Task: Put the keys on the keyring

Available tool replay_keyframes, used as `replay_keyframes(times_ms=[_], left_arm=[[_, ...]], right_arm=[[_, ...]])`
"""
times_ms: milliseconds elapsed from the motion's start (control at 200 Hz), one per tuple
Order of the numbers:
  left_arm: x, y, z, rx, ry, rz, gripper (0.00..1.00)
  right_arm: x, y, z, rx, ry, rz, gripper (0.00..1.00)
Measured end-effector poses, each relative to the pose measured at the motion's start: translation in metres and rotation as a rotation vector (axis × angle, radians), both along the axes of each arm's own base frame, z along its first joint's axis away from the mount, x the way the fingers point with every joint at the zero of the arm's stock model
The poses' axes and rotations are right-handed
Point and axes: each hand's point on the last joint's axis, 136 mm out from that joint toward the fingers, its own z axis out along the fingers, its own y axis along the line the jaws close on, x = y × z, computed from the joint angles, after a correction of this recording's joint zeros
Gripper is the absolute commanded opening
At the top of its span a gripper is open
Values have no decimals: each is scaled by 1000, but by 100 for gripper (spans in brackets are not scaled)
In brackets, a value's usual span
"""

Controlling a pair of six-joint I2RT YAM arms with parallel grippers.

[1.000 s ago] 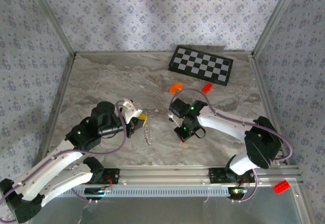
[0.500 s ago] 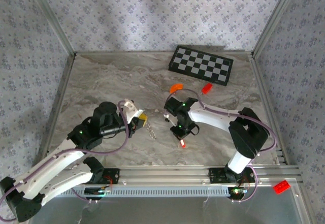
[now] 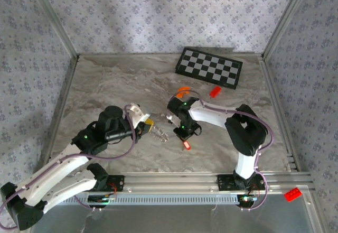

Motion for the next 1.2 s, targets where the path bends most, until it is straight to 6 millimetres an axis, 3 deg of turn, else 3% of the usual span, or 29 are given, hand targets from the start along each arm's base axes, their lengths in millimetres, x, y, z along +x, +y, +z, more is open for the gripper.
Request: replay_keyframes(times_ms=[485,670,830,965,1199], left_arm=[[4,-1,1,-7,-5,7,0],[8,-1,1,-13,4,15,0],[8,-2,3,-29,5,13,0],[10,-1,3,-32,10,17,0],[8,-2,3,-39,19,5,0]], right_arm=[[7,2,-3,29,19,-25,20],[11,7,-1,75,25,-62,38],[7,-1,3,114,23,-118,48],[2,-8,3,159,32,-196,50],[-2,-19,-3,263,73,-370,43]])
